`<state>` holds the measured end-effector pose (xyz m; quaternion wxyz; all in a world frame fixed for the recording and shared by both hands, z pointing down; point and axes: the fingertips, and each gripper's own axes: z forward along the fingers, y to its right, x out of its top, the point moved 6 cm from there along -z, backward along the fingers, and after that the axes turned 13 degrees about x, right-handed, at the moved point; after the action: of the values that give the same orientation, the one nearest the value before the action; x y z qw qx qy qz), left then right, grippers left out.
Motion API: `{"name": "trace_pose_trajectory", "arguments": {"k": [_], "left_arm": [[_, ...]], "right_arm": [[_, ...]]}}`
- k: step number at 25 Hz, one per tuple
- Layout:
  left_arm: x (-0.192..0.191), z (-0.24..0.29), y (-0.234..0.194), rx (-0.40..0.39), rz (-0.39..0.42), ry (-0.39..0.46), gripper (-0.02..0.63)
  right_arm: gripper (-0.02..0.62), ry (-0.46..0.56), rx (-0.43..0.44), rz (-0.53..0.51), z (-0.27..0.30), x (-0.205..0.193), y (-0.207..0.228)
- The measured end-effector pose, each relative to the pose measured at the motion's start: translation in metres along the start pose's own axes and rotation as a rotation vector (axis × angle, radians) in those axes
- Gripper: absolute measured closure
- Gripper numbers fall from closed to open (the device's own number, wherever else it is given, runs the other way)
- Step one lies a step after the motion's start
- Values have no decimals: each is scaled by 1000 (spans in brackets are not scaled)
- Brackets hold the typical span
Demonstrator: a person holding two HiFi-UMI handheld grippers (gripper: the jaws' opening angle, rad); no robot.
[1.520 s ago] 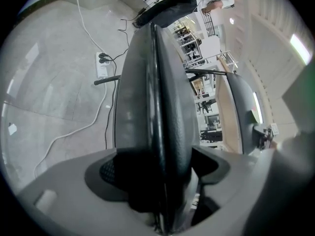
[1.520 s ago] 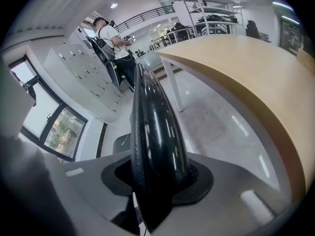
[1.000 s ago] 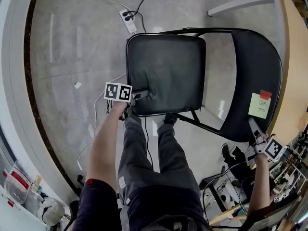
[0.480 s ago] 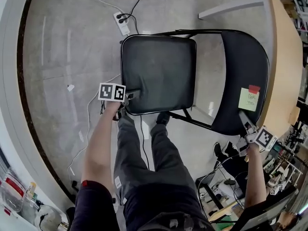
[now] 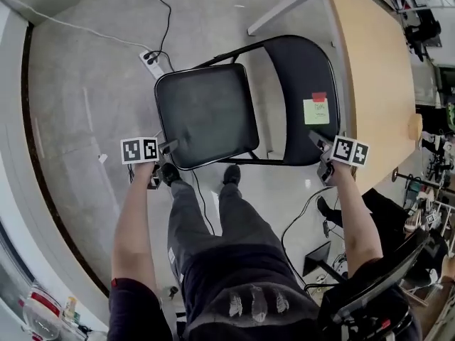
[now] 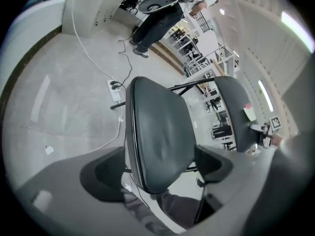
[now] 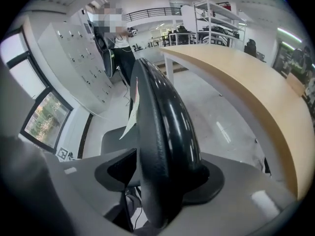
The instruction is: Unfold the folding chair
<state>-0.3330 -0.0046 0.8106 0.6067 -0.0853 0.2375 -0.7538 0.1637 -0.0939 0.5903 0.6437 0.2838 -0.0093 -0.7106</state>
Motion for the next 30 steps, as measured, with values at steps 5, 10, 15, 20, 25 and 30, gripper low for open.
{"name": "trace_pose_trajectory", "arguments": {"k": [5, 10, 15, 20, 25, 30], "left_arm": [[26, -72, 21, 43, 64, 51, 176], [62, -134, 40, 102, 142, 113, 193], [81, -179, 71, 146, 211, 183, 216], [91, -209, 135, 124, 209, 340, 355], [102, -237, 208, 219, 343, 517, 604], [93, -247, 270, 257, 423, 562, 604]], "right_arm": [[230, 20, -41, 10, -20, 11, -4], [221, 109, -68, -51, -45, 29, -9], [221, 199, -35, -129, -58, 47, -30], [237, 281, 114, -168, -77, 60, -57], [591, 328, 294, -246, -92, 74, -86], [594, 331, 400, -342, -112, 77, -105]]}}
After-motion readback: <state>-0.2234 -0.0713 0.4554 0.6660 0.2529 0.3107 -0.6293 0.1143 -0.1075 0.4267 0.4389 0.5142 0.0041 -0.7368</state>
